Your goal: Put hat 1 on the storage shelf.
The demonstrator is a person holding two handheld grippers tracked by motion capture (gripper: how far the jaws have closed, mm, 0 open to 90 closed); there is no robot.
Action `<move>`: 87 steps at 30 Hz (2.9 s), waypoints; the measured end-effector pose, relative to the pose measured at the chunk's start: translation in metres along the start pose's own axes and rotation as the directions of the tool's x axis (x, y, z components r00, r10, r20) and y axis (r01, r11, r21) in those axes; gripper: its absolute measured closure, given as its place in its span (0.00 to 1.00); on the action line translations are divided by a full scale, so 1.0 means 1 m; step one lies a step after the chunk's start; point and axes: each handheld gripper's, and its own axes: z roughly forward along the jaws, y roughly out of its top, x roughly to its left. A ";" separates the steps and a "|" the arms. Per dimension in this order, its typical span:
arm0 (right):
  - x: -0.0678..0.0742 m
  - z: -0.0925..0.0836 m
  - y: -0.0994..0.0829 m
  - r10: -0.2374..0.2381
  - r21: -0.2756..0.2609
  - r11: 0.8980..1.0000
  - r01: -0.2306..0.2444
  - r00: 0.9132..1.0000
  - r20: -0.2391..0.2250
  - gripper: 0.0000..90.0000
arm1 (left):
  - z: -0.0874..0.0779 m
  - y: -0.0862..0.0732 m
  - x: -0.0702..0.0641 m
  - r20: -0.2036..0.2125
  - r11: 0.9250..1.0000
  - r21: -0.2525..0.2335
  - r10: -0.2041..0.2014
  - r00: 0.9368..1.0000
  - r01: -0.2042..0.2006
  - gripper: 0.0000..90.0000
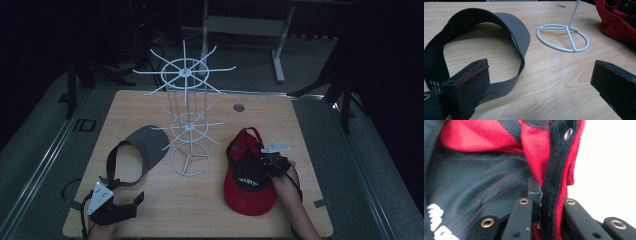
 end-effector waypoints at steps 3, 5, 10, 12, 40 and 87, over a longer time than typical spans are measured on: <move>0.001 -0.007 0.000 0.017 -0.036 0.999 -0.017 1.000 0.010 0.95 | 0.000 0.000 0.001 -0.003 1.000 -0.002 -0.004 1.000 0.004 0.03; 0.000 -0.015 0.002 0.020 -0.072 0.997 -0.019 1.000 0.016 0.95 | 0.000 0.000 0.001 -0.006 1.000 0.001 -0.003 1.000 0.003 0.03; -0.004 -0.038 0.010 0.047 -0.149 0.988 -0.043 0.999 0.022 0.95 | 0.000 0.000 0.001 0.004 1.000 0.006 -0.013 1.000 0.013 0.03; -0.006 -0.046 0.012 0.063 -0.172 0.983 -0.060 0.998 0.012 0.95 | 0.000 0.001 0.001 0.014 1.000 0.006 -0.011 1.000 0.011 0.03; -0.013 -0.158 0.045 0.133 -0.384 0.913 -0.140 0.990 -0.045 0.95 | -0.005 0.018 -0.011 0.086 1.000 -0.002 0.019 0.996 -0.019 0.03; 0.022 -0.234 0.060 0.043 -0.515 0.852 -0.090 0.994 -0.102 0.95 | 0.008 0.141 -0.138 0.438 0.948 -0.218 0.308 0.845 -0.233 0.06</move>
